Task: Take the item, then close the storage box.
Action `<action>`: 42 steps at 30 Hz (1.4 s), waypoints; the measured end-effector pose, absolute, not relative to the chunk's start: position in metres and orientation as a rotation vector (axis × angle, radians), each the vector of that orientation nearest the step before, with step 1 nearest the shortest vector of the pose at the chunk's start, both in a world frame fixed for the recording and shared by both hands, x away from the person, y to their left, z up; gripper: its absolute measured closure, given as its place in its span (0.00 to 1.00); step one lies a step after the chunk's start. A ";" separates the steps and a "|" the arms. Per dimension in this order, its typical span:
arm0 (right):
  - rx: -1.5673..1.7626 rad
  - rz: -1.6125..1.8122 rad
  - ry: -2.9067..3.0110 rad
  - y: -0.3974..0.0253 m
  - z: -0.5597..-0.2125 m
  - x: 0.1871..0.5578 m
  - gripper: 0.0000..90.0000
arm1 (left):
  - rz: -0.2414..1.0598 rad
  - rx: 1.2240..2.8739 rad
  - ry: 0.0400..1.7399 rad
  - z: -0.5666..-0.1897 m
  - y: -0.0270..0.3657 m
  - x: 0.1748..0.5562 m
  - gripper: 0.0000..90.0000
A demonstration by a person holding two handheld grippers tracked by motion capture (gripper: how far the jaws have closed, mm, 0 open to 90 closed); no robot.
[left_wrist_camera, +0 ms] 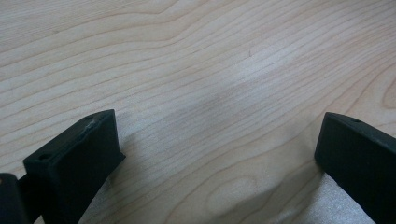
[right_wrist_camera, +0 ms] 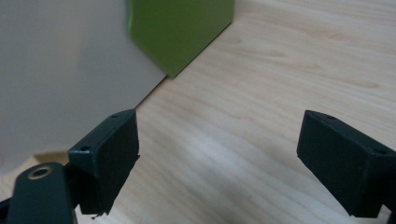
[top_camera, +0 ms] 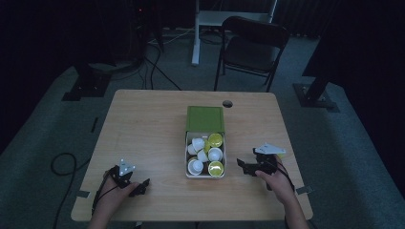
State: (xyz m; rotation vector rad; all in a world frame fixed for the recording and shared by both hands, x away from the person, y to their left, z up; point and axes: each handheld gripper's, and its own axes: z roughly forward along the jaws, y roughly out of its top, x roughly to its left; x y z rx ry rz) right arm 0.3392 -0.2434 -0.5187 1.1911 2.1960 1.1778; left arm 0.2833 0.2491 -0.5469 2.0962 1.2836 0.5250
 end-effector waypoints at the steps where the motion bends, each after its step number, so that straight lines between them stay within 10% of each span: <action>1: 1.189 1.171 2.208 -0.243 -0.520 0.339 0.14 | 0.525 2.095 1.284 -0.547 0.249 0.283 0.00; 42: 0.974 1.057 2.467 -0.226 -0.550 0.317 0.14 | 0.494 2.152 1.156 -0.546 0.238 0.283 0.01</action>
